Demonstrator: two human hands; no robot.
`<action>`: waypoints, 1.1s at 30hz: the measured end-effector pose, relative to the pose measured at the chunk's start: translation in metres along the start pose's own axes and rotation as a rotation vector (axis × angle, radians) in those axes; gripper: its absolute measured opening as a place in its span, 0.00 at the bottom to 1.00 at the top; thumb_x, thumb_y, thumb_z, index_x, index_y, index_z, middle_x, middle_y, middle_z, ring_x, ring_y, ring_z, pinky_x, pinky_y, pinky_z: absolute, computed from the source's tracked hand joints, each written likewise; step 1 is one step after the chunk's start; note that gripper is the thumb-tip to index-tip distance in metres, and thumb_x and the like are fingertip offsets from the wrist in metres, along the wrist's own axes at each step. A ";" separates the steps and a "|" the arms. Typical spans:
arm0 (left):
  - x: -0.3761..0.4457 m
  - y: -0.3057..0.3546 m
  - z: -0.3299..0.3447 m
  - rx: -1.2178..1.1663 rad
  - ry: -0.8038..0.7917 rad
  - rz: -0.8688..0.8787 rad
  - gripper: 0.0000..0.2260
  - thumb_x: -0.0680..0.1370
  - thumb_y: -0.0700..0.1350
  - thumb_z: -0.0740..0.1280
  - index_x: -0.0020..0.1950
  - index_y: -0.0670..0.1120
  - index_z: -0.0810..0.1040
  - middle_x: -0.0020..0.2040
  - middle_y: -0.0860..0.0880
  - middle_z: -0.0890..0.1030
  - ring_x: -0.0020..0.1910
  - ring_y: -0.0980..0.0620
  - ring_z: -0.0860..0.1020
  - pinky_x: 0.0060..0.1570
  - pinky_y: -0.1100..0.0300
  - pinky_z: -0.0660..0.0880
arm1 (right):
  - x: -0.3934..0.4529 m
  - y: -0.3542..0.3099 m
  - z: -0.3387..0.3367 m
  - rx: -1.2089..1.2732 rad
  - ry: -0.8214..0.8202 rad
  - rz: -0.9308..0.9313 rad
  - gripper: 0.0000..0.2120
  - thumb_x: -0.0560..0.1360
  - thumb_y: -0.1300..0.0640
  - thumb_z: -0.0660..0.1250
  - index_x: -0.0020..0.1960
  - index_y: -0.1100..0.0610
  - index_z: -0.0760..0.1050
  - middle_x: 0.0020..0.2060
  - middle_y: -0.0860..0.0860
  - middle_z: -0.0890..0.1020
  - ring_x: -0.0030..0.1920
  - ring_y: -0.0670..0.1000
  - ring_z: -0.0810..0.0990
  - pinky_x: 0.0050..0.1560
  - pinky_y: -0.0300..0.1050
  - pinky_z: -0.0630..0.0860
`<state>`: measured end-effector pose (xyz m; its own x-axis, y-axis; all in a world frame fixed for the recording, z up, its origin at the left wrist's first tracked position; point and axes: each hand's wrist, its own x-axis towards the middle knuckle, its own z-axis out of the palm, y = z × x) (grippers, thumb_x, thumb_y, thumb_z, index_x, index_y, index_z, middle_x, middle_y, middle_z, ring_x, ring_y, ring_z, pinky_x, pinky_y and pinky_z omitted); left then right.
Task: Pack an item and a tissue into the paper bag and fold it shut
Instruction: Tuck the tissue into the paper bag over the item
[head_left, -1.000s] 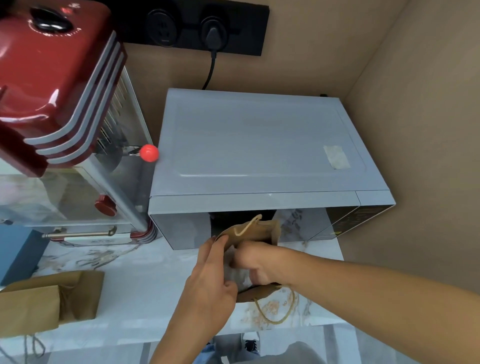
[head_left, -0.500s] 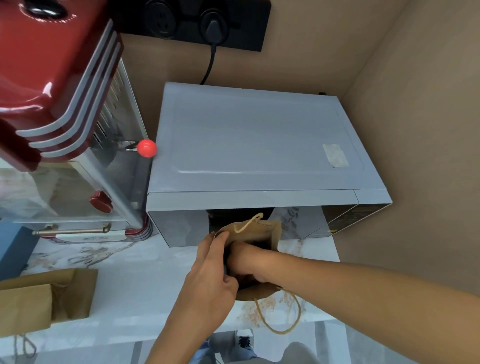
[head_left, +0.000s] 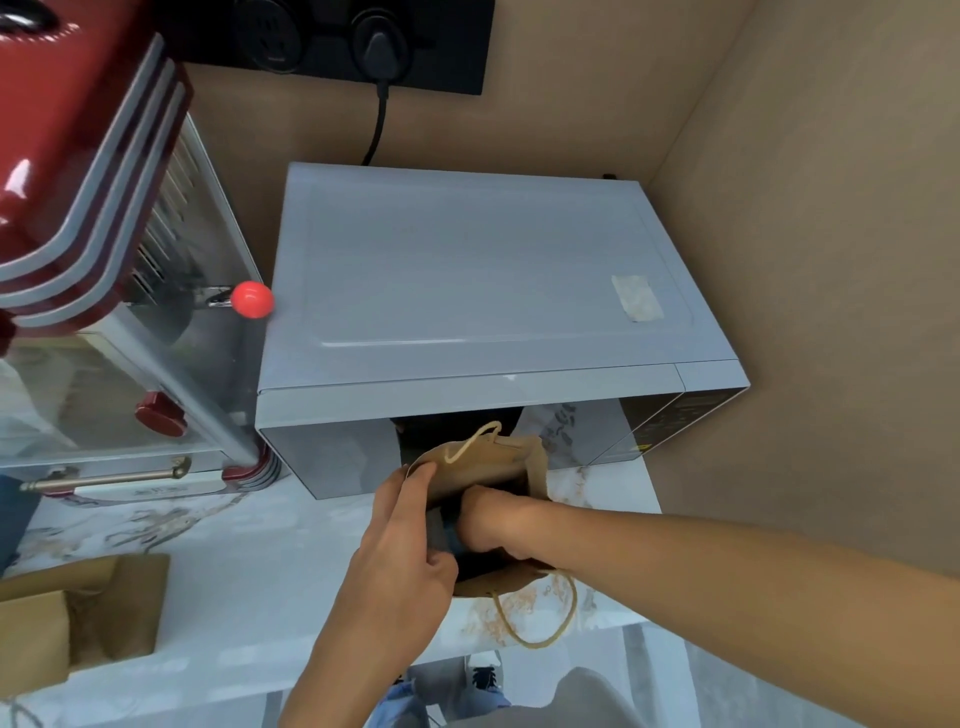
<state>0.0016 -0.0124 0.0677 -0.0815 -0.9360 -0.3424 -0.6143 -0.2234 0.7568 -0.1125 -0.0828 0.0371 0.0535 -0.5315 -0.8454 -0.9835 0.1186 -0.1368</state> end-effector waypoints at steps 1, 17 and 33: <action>0.000 0.000 0.000 0.002 0.003 0.001 0.34 0.74 0.35 0.62 0.77 0.54 0.57 0.75 0.54 0.60 0.49 0.54 0.70 0.49 0.64 0.69 | -0.001 0.001 0.000 0.010 0.010 -0.013 0.15 0.80 0.64 0.57 0.66 0.65 0.71 0.65 0.63 0.75 0.64 0.62 0.74 0.62 0.51 0.70; 0.004 -0.003 0.003 -0.015 -0.014 0.032 0.34 0.74 0.34 0.62 0.77 0.53 0.57 0.74 0.54 0.60 0.51 0.58 0.68 0.38 0.76 0.68 | -0.010 -0.010 0.011 -0.207 -0.060 -0.291 0.13 0.81 0.64 0.58 0.63 0.66 0.72 0.60 0.64 0.78 0.60 0.62 0.76 0.62 0.52 0.71; 0.001 0.003 0.004 -0.049 -0.009 0.024 0.33 0.74 0.36 0.61 0.77 0.52 0.56 0.74 0.54 0.58 0.48 0.54 0.73 0.51 0.64 0.71 | -0.007 0.006 -0.002 -1.156 0.130 -0.331 0.14 0.79 0.57 0.62 0.64 0.53 0.74 0.64 0.51 0.77 0.64 0.55 0.74 0.56 0.50 0.73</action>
<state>-0.0029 -0.0130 0.0673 -0.1036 -0.9388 -0.3286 -0.5731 -0.2137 0.7911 -0.1187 -0.0797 0.0432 0.3797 -0.4827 -0.7892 -0.5029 -0.8237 0.2619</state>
